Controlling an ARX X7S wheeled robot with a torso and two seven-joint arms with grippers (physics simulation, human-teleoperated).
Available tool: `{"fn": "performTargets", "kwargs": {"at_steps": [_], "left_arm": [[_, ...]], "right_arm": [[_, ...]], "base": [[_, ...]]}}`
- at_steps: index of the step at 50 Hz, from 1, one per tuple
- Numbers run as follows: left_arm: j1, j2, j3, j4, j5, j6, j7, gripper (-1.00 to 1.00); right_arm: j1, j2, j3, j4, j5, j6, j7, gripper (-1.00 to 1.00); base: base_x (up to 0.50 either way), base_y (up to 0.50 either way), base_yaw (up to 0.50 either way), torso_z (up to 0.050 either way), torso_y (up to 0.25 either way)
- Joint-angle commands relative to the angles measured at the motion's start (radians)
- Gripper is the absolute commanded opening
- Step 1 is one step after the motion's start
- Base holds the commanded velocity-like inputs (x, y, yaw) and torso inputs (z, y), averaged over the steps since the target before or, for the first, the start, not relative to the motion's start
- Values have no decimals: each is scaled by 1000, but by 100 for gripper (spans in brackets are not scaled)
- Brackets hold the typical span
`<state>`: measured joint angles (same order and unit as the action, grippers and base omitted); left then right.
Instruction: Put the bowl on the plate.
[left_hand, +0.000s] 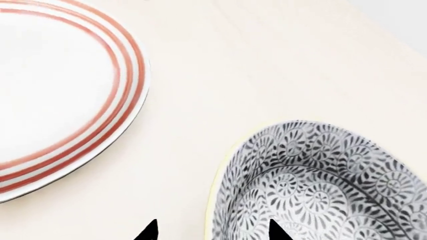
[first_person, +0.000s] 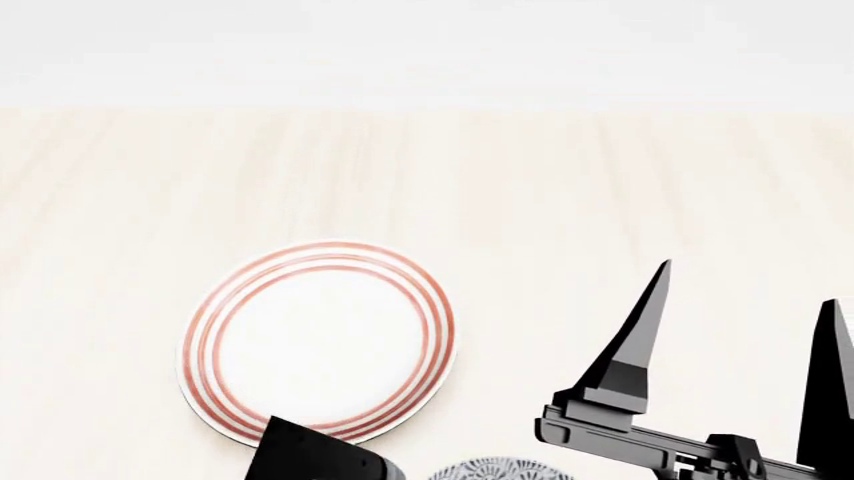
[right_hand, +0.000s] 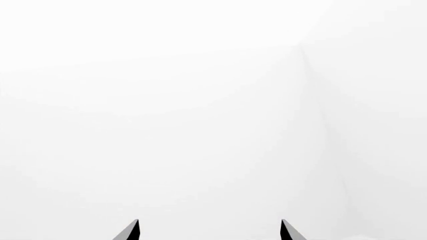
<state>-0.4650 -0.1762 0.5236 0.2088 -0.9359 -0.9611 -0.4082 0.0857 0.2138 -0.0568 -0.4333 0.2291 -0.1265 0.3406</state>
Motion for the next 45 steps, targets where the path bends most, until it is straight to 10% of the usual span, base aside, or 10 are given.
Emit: {"fn": "performTargets", "kwargs": {"at_steps": [1,45], "left_arm": [[-4,-13,65,12,105,49,40,-100],[-409,-94,30,-121,350,276,127,-100]], "right_arm": [[-4,-11,10,-1,-20,3,-14,100],[-15,7,-20,3,-12,-11,6,100]], "base": [[0,0,0,0,0],[0,0,0,0,0]]}}
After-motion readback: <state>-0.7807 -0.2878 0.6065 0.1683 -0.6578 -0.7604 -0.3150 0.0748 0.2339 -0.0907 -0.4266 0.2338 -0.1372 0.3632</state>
